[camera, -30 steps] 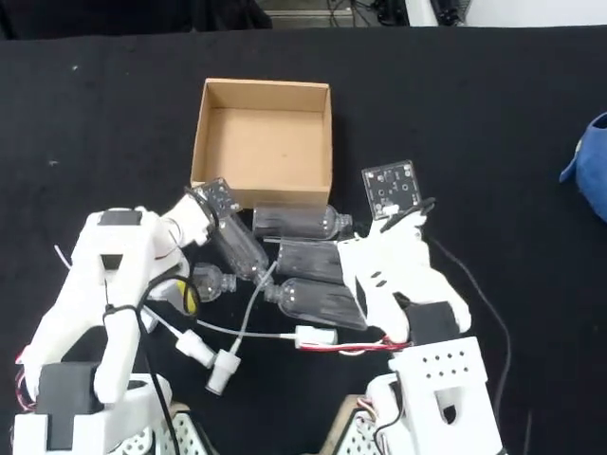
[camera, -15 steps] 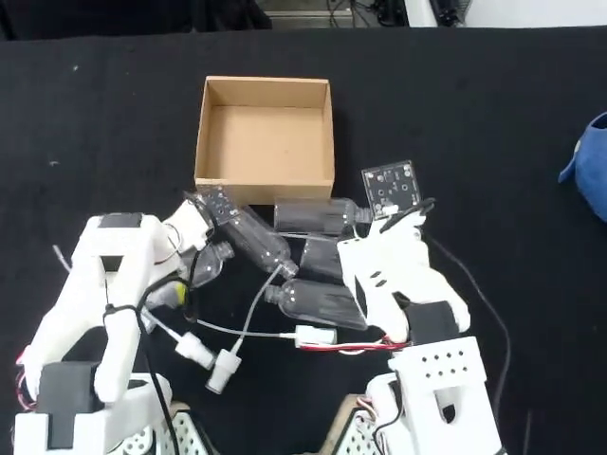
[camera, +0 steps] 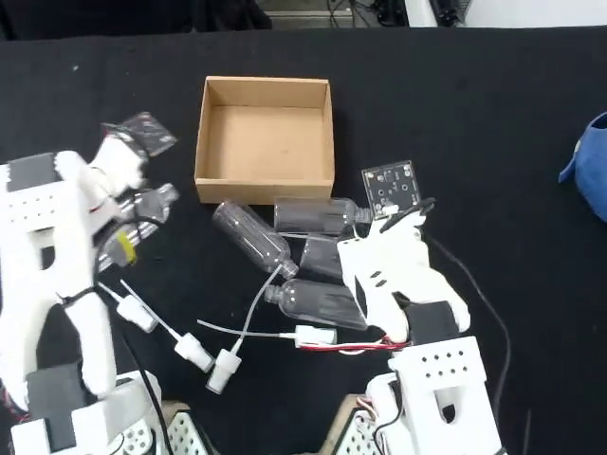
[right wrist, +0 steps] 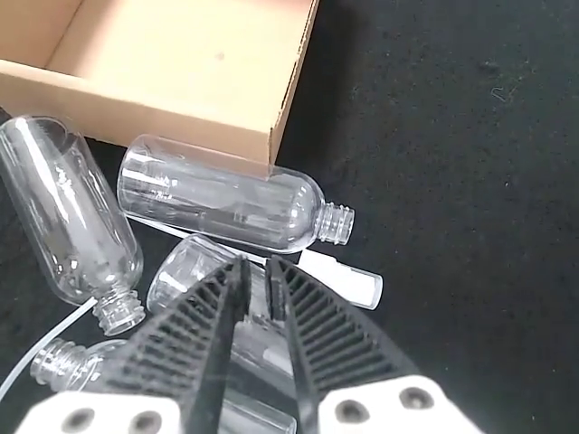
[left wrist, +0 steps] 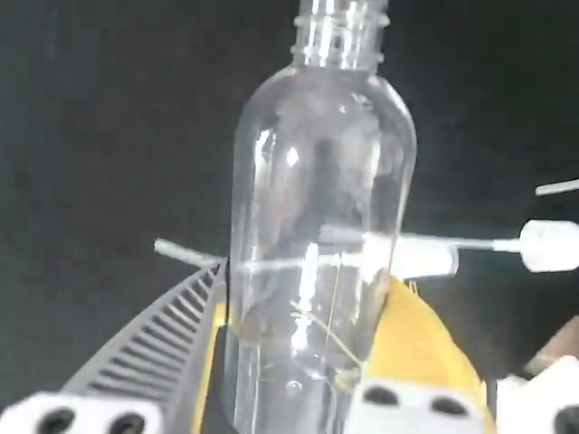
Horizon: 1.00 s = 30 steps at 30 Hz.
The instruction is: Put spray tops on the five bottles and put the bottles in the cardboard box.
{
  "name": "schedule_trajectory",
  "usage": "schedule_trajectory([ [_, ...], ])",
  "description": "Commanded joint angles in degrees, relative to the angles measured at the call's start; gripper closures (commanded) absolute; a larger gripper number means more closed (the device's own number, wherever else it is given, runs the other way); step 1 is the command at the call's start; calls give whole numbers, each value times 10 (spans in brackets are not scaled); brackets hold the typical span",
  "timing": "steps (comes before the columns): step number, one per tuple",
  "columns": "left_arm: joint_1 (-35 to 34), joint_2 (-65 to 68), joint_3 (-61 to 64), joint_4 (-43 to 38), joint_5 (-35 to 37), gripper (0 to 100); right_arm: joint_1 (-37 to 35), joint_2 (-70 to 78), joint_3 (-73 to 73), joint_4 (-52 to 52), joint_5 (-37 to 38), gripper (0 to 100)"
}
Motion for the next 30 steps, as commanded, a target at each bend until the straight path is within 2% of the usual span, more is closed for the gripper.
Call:
schedule_trajectory([
  [1, -120, -3, -19, 8, -3, 949, -4, 2, -4, -13, 0, 972],
  [6, -300, -2, 52, -56, -3, 949, -6, 2, -4, -13, -1, 972],
  [9, -395, 9, 121, -136, -4, 949, -6, 2, -4, -12, -2, 972],
  [12, -458, 53, 165, -216, -4, 949, -6, 2, -4, -12, -3, 972],
  [14, -485, 93, 161, -230, -4, 948, -6, 2, -4, -12, -3, 972],
  [17, -502, 137, 135, -229, -10, 935, -6, 2, 2, -16, -1, 972],
  [22, -502, 155, 113, -229, -59, 767, -6, 2, 5, -16, -1, 972],
  [25, -489, 156, 81, -226, -56, 780, -6, 2, 5, -17, 1, 972],
  [30, -447, 163, 7, -163, -61, 787, -6, 2, 5, -17, 1, 972],
])
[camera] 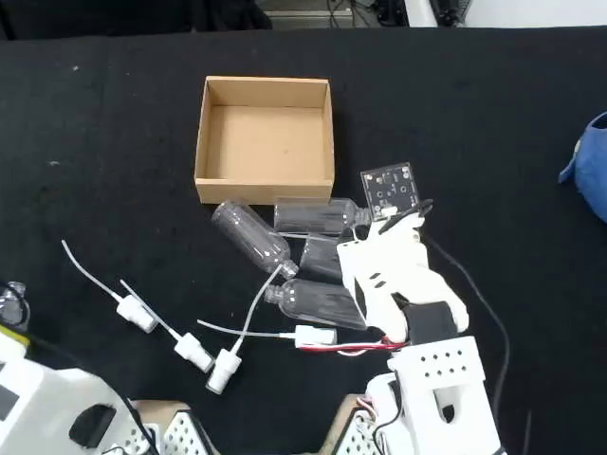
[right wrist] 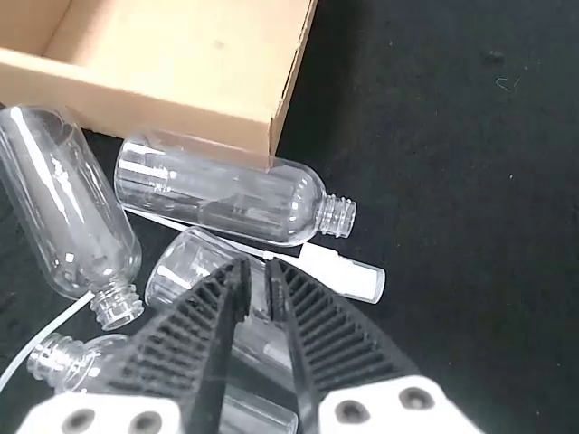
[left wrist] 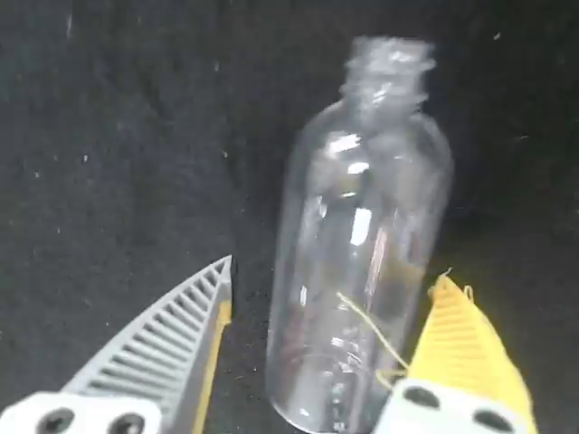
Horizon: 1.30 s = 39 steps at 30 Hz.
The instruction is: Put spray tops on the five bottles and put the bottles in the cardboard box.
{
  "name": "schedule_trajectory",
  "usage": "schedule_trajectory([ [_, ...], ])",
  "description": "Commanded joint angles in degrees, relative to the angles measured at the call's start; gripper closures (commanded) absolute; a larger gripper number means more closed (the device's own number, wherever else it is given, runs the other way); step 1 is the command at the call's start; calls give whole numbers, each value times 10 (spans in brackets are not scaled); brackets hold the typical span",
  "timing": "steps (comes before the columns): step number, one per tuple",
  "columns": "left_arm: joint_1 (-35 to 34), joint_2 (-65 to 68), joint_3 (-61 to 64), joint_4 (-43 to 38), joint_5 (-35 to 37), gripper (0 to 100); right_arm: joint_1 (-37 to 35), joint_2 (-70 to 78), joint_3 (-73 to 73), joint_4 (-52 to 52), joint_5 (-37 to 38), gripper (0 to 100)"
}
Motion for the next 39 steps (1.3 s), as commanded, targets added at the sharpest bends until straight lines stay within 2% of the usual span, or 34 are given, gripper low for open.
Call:
schedule_trajectory([
  [1, 51, -2, -82, 47, -8, 787, -6, 2, -5, -15, 1, 972],
  [7, 100, -2, -60, 38, -9, 789, -6, 2, -4, -15, 1, 972],
  [15, 81, -2, 27, -89, -9, 787, -6, 2, -4, -15, 1, 972],
  [24, 82, 0, 55, -93, -9, 793, -6, 2, -4, -15, 0, 972],
  [26, 82, 10, 58, -93, -9, 833, -6, 2, -3, -15, 0, 972],
  [29, 83, 31, 60, -93, -9, 974, -6, 2, -3, -15, 0, 972],
  [31, 80, 38, 61, -81, -25, 954, -6, 2, -3, -15, -1, 972],
  [35, 83, 21, 6, 18, -33, 969, -6, 2, -32, -8, -1, 972],
  [39, 112, -32, -73, 100, 59, 970, -4, 12, -123, 64, 2, 972],
])
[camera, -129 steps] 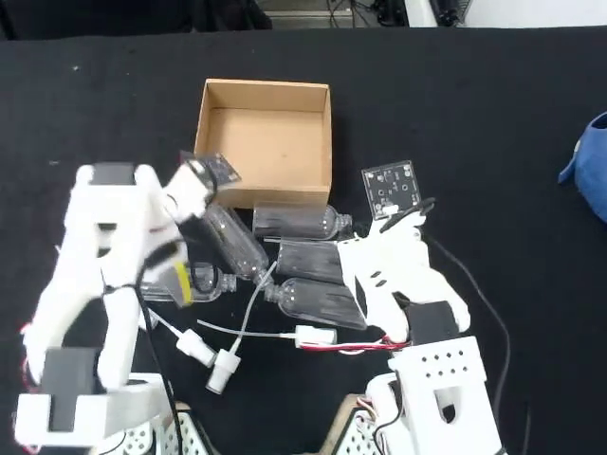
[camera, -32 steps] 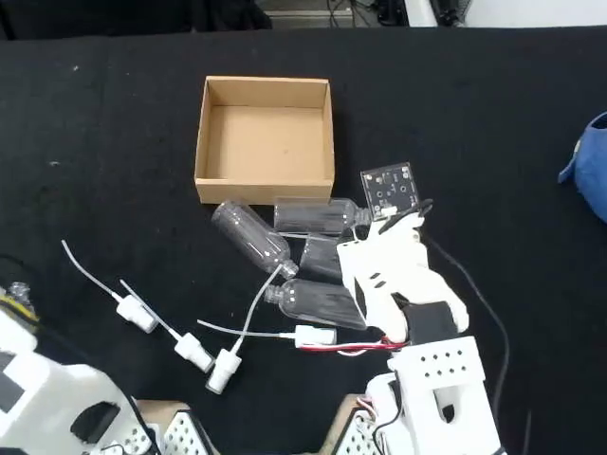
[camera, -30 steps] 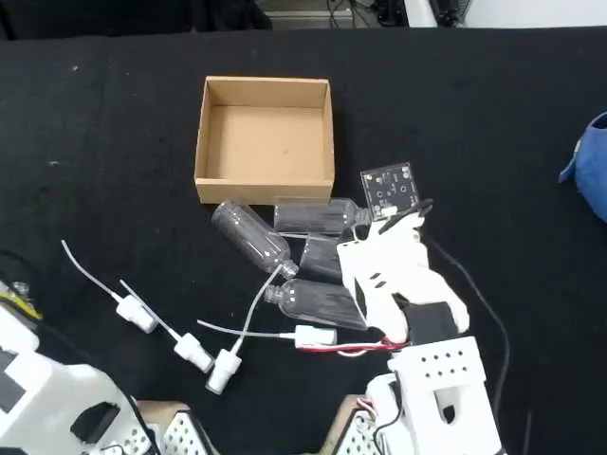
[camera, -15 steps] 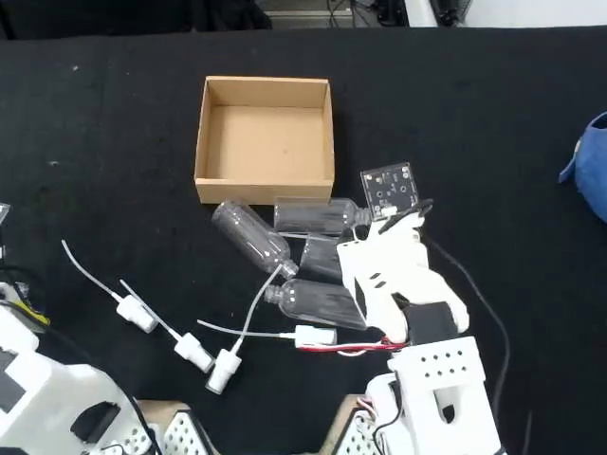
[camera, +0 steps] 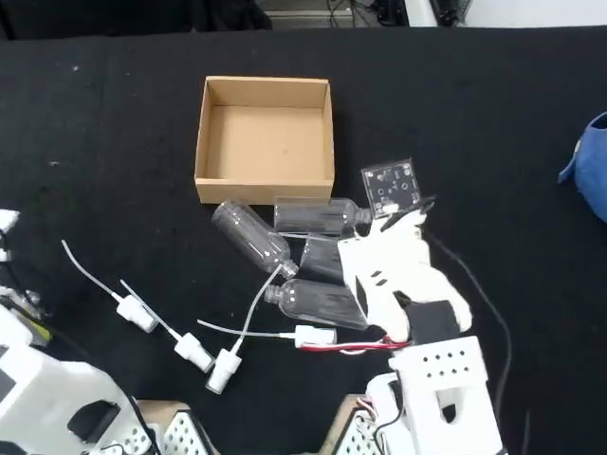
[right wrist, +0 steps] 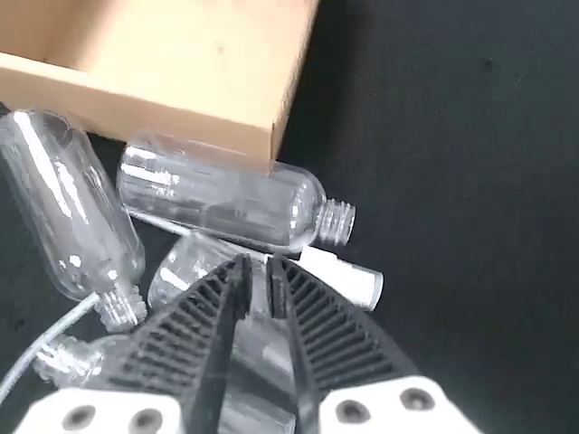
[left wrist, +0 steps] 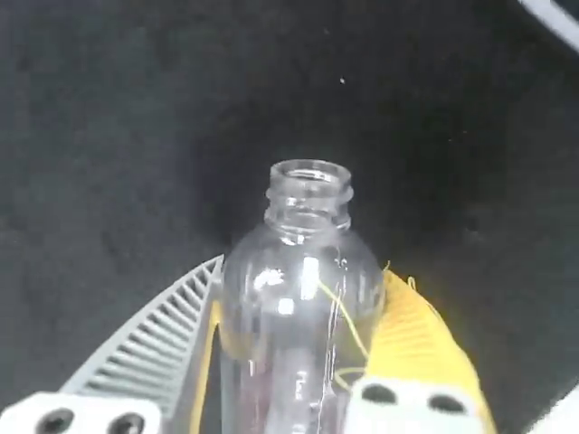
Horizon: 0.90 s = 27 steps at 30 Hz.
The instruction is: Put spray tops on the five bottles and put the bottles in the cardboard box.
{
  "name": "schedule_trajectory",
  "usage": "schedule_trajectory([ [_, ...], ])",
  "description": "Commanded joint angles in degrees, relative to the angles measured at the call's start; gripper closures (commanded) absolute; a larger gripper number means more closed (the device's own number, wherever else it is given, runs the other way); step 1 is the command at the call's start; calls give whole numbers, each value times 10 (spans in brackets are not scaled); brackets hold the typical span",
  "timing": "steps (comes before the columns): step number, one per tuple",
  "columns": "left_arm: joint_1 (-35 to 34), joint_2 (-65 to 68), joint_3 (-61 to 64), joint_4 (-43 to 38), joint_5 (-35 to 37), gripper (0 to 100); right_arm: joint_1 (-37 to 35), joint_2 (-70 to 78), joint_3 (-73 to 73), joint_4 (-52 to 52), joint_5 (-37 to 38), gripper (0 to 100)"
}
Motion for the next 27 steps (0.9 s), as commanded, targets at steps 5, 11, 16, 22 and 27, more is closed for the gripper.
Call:
schedule_trajectory([
  [5, 116, -149, -86, 119, 196, 970, -6, 102, -169, 61, 1, 971],
  [11, 241, -232, -29, 74, 413, 970, -6, 299, -289, 60, -4, 816],
  [16, 311, -273, 25, -13, 541, 970, -4, 446, -349, -19, -60, 790],
  [22, 327, -276, 65, -91, 622, 970, -4, 598, -407, -118, -105, 790],
  [27, 327, -278, 93, -122, 651, 970, -4, 698, -507, -128, -123, 790],
])
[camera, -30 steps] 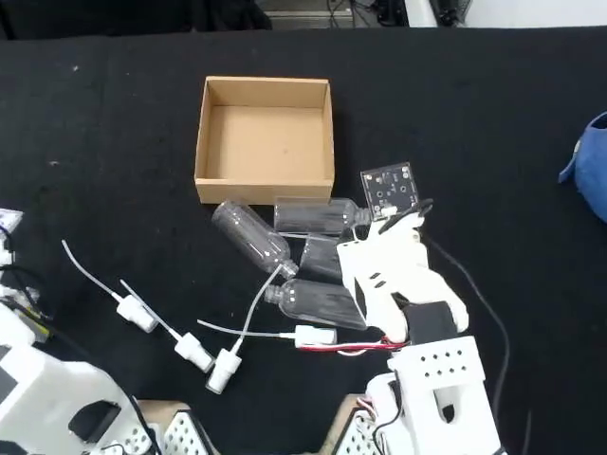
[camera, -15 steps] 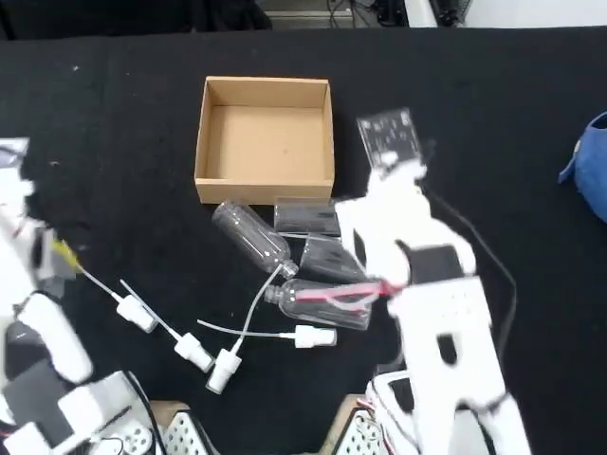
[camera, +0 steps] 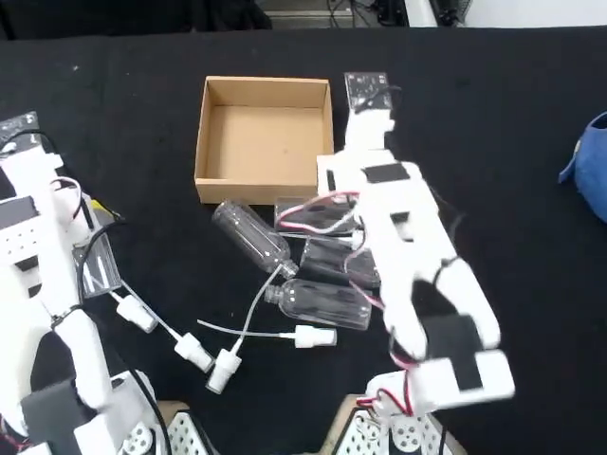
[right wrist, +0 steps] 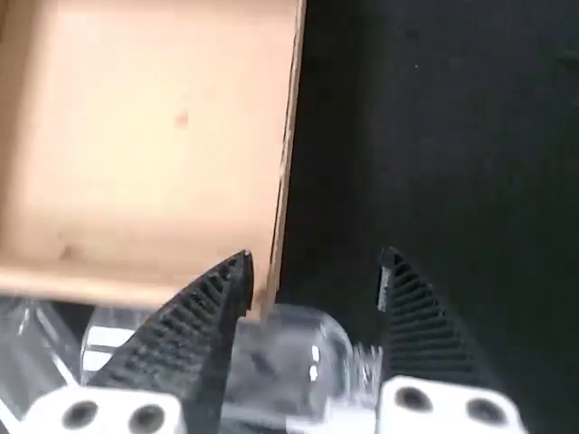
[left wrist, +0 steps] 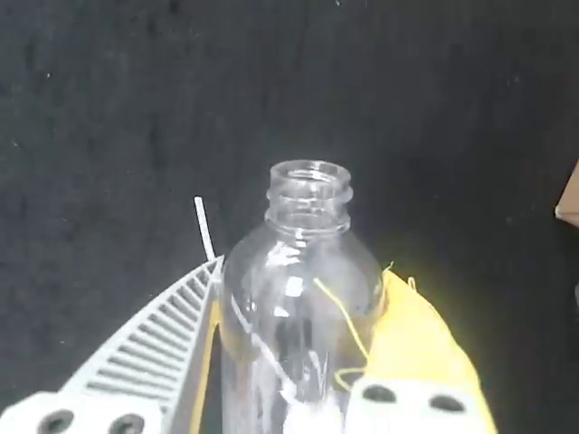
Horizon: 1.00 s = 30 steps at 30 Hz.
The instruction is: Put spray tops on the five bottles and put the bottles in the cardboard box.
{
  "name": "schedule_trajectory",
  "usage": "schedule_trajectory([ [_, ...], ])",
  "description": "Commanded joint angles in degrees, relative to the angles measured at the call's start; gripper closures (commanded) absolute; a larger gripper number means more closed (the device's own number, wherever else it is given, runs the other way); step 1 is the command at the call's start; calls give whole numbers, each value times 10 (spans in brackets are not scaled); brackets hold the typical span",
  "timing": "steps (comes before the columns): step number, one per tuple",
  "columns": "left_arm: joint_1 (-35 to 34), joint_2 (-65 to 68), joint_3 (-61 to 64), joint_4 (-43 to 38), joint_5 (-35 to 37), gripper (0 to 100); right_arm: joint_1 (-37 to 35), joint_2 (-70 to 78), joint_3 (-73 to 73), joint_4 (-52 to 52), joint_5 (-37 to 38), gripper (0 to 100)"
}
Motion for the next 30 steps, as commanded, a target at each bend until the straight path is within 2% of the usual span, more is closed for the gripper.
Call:
schedule_trajectory([
  [1, 8, -27, 9, -31, 33, 970, -3, 40, -101, -20, -10, 790],
  [9, 51, -33, 40, -32, 49, 970, -2, 160, -182, -20, -7, 795],
  [11, 57, -33, 45, -33, 49, 970, 7, 182, -190, -20, -6, 837],
  [15, 56, -33, 67, -60, 49, 970, 22, 200, -201, -9, -4, 987],
  [24, 54, -33, 95, -91, 49, 970, 46, 204, -232, 37, 174, 988],
  [30, 53, -33, 96, -88, 49, 970, 51, 196, -222, 81, 193, 988],
])
